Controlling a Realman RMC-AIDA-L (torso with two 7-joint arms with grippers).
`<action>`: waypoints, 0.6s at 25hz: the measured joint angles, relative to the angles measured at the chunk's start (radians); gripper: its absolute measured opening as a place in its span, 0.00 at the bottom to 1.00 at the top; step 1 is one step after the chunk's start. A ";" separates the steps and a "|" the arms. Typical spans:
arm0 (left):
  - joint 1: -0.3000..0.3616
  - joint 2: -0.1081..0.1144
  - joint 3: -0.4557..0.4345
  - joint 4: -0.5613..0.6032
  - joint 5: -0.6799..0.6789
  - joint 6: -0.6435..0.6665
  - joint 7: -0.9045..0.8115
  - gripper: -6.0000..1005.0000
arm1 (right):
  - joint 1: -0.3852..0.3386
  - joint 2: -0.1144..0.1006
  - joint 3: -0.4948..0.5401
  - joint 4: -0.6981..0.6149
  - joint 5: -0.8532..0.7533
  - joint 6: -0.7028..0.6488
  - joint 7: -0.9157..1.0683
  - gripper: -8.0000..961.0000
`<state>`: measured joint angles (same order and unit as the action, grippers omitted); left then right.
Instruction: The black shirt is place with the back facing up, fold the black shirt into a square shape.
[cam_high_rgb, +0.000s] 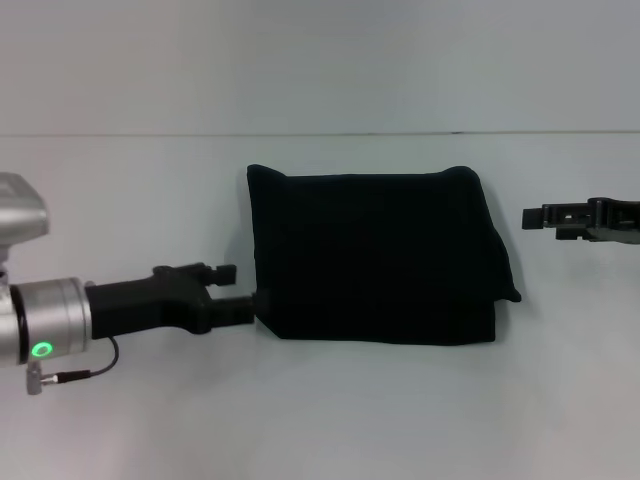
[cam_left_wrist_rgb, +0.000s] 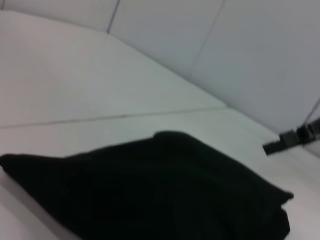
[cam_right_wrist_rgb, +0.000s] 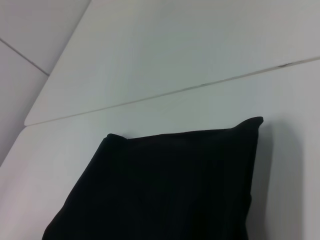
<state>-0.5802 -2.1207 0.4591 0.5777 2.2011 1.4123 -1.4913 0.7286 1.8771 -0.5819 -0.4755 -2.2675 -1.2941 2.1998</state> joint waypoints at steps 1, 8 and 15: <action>0.000 -0.003 0.019 0.004 0.000 -0.005 0.000 0.79 | 0.000 0.000 0.000 0.000 0.000 0.001 0.002 0.87; -0.005 -0.017 0.052 0.012 0.000 -0.028 0.030 0.78 | 0.004 0.001 0.001 0.000 0.001 0.007 0.005 0.87; -0.010 -0.039 0.120 0.016 -0.004 -0.099 0.029 0.78 | 0.004 0.002 0.003 -0.001 0.003 0.015 0.005 0.87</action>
<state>-0.5905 -2.1599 0.5786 0.5933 2.1968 1.3136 -1.4623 0.7329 1.8787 -0.5787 -0.4769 -2.2650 -1.2793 2.2043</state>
